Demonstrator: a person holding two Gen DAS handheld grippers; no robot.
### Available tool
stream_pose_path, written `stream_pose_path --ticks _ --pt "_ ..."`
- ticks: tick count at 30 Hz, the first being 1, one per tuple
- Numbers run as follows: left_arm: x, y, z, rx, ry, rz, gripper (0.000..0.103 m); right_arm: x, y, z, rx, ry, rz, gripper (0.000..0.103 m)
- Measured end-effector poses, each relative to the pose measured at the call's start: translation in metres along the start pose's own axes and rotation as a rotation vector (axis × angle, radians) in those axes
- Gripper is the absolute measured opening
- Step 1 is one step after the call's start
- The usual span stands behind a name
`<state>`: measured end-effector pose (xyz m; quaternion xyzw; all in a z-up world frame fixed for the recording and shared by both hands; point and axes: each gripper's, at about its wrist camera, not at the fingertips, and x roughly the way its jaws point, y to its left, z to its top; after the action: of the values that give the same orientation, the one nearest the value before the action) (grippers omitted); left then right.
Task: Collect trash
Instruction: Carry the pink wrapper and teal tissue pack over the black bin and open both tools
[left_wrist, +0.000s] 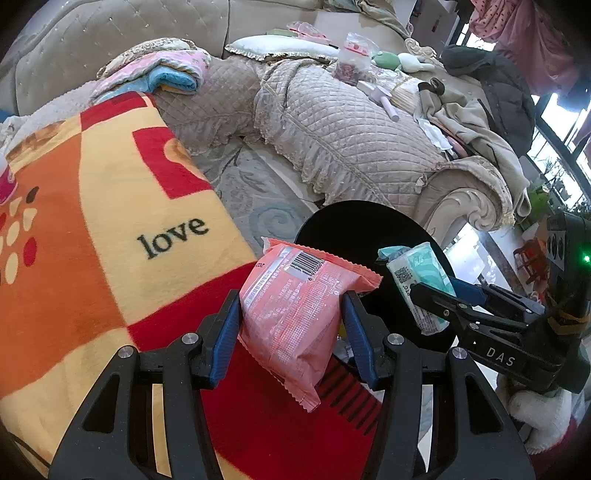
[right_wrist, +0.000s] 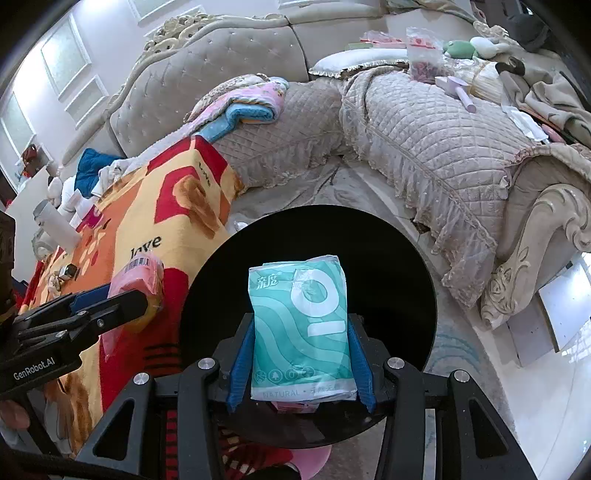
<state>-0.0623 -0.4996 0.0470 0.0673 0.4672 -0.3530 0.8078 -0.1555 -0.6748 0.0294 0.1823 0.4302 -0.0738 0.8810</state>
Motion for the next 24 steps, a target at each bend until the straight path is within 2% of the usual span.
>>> stream_pose_path --ticks 18,20,22,24 --pt "0.014 -0.009 0.005 -0.008 0.010 -0.043 0.053 0.003 -0.011 0.001 0.021 0.008 -0.023 0.047" --pt "0.014 -0.008 0.005 -0.017 0.010 -0.058 0.053 0.003 -0.012 0.001 0.026 0.008 -0.026 0.049" --pt "0.014 -0.007 0.006 -0.026 0.006 -0.073 0.056 0.003 -0.014 0.002 0.034 0.003 -0.030 0.061" --pt "0.012 -0.007 0.006 -0.029 -0.004 -0.085 0.062 0.002 -0.016 0.003 0.048 -0.005 -0.031 0.069"
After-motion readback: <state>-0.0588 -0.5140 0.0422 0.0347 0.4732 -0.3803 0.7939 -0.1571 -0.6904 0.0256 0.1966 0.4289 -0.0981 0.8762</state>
